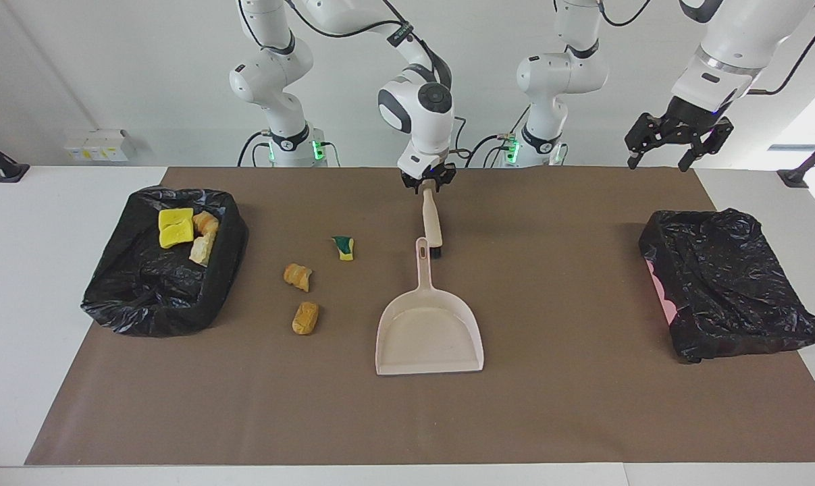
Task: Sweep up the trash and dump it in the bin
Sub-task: 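Grasp the wooden brush handle with the right gripper, then move the brush behind the trash while the left gripper grasps the dustpan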
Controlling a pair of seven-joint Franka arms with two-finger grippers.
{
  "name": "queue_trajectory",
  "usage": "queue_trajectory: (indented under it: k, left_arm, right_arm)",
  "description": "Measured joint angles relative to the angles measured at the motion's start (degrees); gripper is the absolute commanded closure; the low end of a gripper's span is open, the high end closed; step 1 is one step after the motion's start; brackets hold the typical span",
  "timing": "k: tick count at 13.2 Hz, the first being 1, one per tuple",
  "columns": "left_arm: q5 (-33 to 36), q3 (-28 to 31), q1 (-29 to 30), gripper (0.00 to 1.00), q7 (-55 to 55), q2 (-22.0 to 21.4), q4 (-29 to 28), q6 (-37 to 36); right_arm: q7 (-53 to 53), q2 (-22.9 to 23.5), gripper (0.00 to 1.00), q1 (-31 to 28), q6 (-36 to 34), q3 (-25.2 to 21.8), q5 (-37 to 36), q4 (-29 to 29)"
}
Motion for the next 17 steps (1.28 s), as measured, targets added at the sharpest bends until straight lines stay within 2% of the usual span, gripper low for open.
queue_trajectory:
  k: [4, 7, 12, 17]
  left_arm:
    - [-0.50, -0.80, -0.26, 0.00, -0.62, 0.32, -0.22, 7.63]
    - [-0.79, -1.15, -2.29, 0.00, -5.01, 2.98, -0.29, 12.62]
    - [-0.93, -1.70, -12.98, 0.00, -19.78, 9.40, -0.48, 20.44]
    - [-0.93, -1.67, -20.87, 0.00, -29.94, 17.51, -0.87, 29.81]
  right_arm:
    - [0.00, -4.10, 1.00, -4.24, -10.20, -0.09, 0.00, 0.02]
    - [-0.01, -8.38, 1.00, -9.49, -15.09, -0.23, -0.07, -0.26]
    - [-3.92, -9.58, 1.00, -18.18, -15.30, -0.37, -1.83, -0.39]
    - [-23.31, -7.29, 1.00, -34.01, -10.42, -0.63, -9.46, -0.25]
